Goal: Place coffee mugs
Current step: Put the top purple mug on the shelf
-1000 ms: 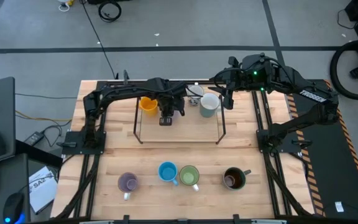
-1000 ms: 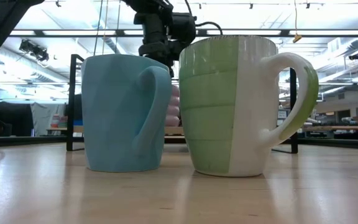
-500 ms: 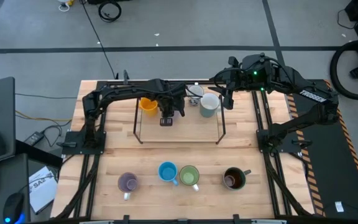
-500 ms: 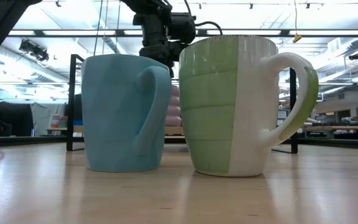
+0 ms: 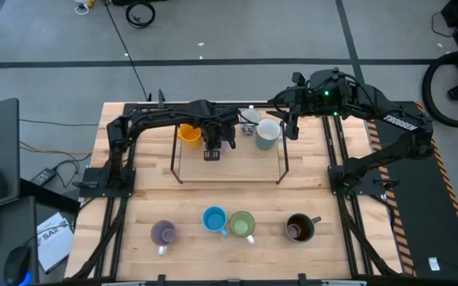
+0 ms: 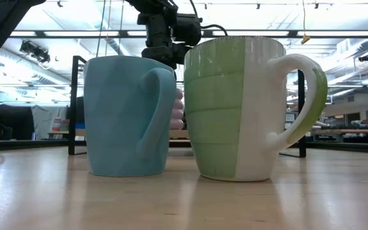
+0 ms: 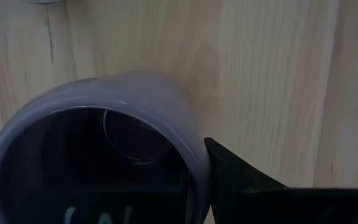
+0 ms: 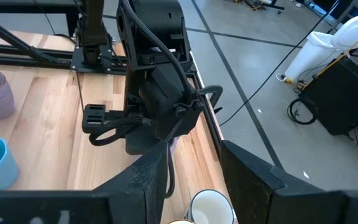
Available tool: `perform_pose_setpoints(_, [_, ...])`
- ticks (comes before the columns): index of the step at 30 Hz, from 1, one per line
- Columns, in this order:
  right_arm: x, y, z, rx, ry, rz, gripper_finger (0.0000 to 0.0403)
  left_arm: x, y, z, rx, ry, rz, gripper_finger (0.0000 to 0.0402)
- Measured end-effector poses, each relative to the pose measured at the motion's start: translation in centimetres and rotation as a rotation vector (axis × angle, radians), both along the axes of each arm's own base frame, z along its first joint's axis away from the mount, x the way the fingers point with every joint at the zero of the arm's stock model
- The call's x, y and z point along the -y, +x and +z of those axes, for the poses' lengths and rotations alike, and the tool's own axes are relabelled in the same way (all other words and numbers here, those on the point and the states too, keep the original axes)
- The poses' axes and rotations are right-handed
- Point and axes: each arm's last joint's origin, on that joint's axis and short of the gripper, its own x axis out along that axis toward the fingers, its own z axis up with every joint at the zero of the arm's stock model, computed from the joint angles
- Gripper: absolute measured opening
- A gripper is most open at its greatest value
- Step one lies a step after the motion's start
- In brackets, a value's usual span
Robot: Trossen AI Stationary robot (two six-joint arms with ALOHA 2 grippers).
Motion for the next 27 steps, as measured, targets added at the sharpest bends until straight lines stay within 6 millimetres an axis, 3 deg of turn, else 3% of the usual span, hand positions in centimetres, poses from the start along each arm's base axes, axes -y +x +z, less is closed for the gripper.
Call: perform_pose_setpoints(27, [0.01,0.01,0.04,0.004,-0.001,0.000,0.0154,-0.03,-0.60,0.05,-0.051,-0.021,0.020,0.0050])
